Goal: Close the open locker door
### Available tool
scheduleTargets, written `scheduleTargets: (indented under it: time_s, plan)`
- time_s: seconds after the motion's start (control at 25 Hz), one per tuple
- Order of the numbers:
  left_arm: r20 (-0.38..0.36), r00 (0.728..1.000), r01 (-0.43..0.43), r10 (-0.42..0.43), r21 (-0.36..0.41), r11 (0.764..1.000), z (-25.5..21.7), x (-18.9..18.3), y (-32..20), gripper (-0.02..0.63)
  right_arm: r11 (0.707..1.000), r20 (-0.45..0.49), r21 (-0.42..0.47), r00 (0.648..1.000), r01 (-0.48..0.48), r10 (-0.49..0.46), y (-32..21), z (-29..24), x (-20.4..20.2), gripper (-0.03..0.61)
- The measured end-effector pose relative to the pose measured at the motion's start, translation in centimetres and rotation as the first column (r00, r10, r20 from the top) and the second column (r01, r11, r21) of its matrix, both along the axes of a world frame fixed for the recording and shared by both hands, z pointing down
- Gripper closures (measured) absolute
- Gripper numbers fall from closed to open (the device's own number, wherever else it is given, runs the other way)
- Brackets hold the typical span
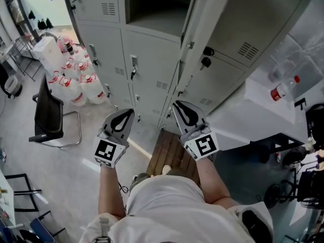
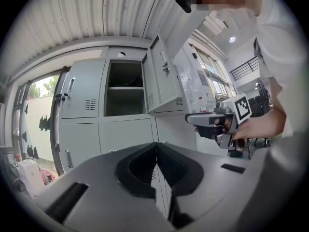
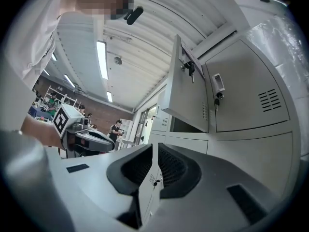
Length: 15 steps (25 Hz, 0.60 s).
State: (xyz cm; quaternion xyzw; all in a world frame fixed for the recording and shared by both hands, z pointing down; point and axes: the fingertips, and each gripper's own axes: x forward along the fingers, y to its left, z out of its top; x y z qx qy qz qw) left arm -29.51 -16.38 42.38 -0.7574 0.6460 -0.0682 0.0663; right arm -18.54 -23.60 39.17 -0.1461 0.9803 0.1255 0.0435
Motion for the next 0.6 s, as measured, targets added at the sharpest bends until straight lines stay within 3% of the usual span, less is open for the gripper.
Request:
scheduleTargets:
  time_s: [0.32,0.6]
  plan:
    - [0.001,1.000,-0.006,0.006,0.000,1.000,0.33,-0.27,-0.13,0.611,1.000,0.026,-0.017,1.000,0.001,0.000,0.34,-0.23,-0.56,0.534]
    - [-0.003,1.000,-0.003,0.003,-0.008,1.000,0.47,-0.41,-0.46,0.611,1.000,-0.014,0.001,1.000,0.017,-0.017,0.28,0.29,-0.76,0.535]
